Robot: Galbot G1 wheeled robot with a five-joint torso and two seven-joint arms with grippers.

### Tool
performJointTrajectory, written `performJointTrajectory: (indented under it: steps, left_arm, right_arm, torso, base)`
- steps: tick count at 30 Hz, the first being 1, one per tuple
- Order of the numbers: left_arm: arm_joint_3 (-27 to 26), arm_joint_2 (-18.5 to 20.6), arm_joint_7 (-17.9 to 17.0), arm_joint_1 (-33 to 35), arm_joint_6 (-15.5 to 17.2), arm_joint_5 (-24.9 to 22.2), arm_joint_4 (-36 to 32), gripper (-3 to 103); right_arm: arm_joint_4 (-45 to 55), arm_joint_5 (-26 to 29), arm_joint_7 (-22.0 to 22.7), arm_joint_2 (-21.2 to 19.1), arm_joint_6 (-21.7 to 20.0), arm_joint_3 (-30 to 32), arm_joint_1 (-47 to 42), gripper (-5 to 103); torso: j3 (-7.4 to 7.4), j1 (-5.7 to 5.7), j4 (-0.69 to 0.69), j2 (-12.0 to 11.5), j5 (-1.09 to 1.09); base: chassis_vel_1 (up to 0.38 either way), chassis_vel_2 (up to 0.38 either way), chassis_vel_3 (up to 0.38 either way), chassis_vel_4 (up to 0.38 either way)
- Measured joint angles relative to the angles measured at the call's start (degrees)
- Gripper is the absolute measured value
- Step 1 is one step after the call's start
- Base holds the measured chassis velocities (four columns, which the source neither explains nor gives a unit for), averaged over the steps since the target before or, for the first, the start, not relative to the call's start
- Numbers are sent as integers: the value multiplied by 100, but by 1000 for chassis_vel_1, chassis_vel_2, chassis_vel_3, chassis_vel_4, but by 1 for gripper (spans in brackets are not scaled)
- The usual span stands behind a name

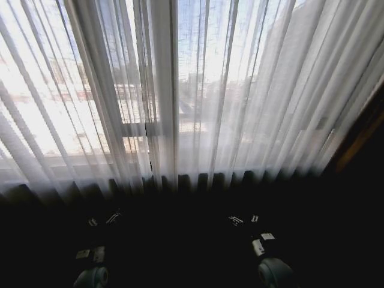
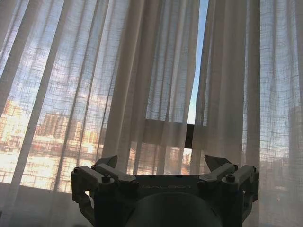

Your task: Open the curtains by pulling them apart, changing their state from closed to fully open.

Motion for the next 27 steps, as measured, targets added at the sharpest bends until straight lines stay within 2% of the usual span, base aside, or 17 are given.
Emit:
performJointTrajectory:
  steps: [5, 10, 13, 17, 27]
  left_arm:
    - [0, 0, -1, 1, 0, 0, 0, 100]
    - [0, 0, 0, 1, 0, -1, 0, 100]
    - [0, 0, -1, 1, 0, -1, 0, 100]
    - [0, 0, -1, 1, 0, -1, 0, 100]
    - [0, 0, -1, 1, 0, 0, 0, 100]
  right_arm:
    - [186, 39, -73, 99, 72, -120, 160, 100]
    - [752, 22, -142, 145, -31, -154, 194, 100]
    - [708, -154, -233, 172, 210, -208, 147, 100]
    - [480, -225, -674, 196, 733, -188, 134, 100]
    - [401, -158, -867, 152, 803, -165, 113, 100]
  torso:
    - [0, 0, 2, 0, -5]
    - [0, 0, 1, 0, -6]
    - [0, 0, 0, 0, -5]
    - [0, 0, 0, 0, -4]
    - [0, -1, 1, 1, -4]
  base:
    - [0, 0, 0, 0]
    - [0, 0, 0, 0]
    - [0, 0, 0, 0]
    - [0, 0, 0, 0]
    - [-22, 19, 22, -18]
